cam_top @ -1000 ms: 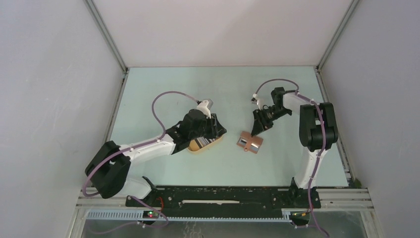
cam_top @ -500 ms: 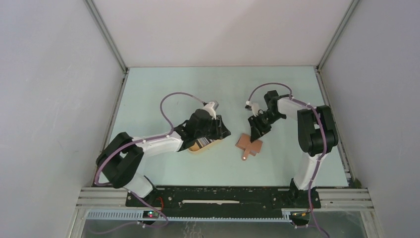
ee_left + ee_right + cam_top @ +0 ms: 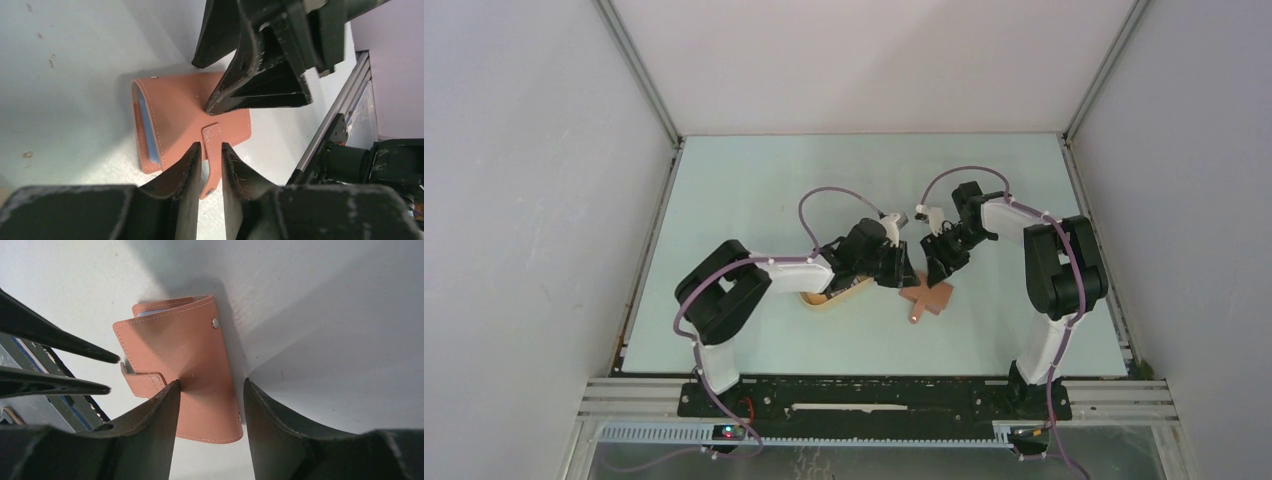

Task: Put the credit cards into the card holder
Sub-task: Close the card holder at the center of the board.

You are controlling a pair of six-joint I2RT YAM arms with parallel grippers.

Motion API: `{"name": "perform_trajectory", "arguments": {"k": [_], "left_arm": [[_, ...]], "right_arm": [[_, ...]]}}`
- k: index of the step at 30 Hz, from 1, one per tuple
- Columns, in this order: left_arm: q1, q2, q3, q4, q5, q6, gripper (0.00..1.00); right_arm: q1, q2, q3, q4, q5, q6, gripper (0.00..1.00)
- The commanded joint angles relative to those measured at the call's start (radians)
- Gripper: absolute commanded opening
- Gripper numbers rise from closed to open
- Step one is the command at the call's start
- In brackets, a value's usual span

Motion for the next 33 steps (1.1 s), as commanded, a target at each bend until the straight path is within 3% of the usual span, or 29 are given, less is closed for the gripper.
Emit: {"name": "perform_trajectory", "arguments": {"k": [1,13,23,33], "left_arm": [[-0.012,0.043,0.087,-0.041,0.06,0.05,0.25],[-0.014,0.085,0.093,-0.272,0.019,0.115,0.17],[-0.013,0.084,0.076,-0.285,0.001,0.112,0.15],[-0.009,0.084,0.076,-0.285,-0.016,0.104,0.15]], "right_arm": [[-0.009,0.005,-0.005,0.018,-0.03,0.014,0.58],[-0.06,0.026,0.029,-0.059,-0.139,0.015,0.59],[-0.063,0.095,0.051,-0.154,-0.212,-0.008,0.58],[-0.061,0.143,0.071,-0.195,-0.238,-0.013,0.51]]}}
